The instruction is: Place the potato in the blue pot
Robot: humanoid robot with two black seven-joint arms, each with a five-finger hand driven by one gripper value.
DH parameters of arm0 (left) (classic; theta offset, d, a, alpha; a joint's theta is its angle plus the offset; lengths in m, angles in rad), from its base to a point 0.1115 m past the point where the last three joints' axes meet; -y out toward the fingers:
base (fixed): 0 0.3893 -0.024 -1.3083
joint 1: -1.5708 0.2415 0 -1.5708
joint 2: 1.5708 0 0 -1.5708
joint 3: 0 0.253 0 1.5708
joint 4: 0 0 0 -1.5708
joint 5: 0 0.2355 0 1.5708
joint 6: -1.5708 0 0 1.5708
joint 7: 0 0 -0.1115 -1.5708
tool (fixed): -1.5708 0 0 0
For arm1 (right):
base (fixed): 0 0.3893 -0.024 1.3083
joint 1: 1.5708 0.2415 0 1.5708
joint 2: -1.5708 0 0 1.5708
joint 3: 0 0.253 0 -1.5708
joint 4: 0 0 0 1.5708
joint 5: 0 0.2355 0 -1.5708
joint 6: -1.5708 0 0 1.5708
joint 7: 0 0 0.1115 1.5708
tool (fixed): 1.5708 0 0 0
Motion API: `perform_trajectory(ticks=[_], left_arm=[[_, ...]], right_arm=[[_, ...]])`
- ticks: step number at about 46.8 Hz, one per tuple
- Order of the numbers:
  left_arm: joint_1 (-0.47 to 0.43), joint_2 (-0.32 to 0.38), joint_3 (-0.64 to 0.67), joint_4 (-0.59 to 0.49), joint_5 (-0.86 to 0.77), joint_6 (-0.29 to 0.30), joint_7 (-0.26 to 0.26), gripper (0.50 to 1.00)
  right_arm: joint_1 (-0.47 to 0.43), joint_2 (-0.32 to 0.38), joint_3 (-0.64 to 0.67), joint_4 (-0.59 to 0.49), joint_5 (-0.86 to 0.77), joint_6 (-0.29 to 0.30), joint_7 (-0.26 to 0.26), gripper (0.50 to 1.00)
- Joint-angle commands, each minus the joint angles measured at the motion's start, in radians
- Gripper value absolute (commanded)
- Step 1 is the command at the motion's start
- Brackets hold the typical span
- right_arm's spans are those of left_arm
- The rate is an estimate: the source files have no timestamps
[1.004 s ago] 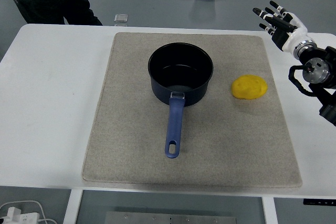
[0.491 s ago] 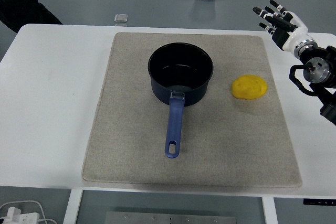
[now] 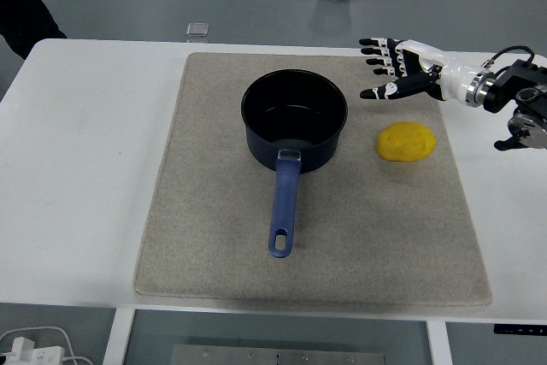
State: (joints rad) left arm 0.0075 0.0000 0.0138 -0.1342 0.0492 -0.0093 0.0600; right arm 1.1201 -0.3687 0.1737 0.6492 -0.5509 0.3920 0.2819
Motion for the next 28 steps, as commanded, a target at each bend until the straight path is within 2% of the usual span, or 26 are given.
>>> perform_trajectory(ticks=[1, 5, 13, 21, 28], left_arm=[[0.0, 0.0, 0.0, -0.001, 0.0, 0.0, 0.0, 0.996], [0.0, 0.0, 0.0, -0.001, 0.0, 0.0, 0.0, 0.996], [0.0, 0.0, 0.0, -0.002, 0.0, 0.0, 0.0, 0.996], [0.0, 0.0, 0.002, -0.004, 0.0, -0.001, 0.0, 0.996], [0.0, 0.0, 0.0, -0.002, 0.001, 0.0, 0.0, 0.996]], right_arm=[[0.03, -0.047, -0.086, 0.029, -0.009, 0.037, 0.04, 0.981], [0.046, -0.098, -0.118, 0.073, -0.012, 0.056, 0.063, 0.981], [0.05, -0.182, -0.122, 0.132, -0.075, 0.087, 0.074, 0.981], [0.027, -0.21, -0.122, 0.15, -0.172, 0.088, 0.125, 0.981], [0.001, -0.208, -0.122, 0.152, -0.181, 0.076, 0.128, 0.981]])
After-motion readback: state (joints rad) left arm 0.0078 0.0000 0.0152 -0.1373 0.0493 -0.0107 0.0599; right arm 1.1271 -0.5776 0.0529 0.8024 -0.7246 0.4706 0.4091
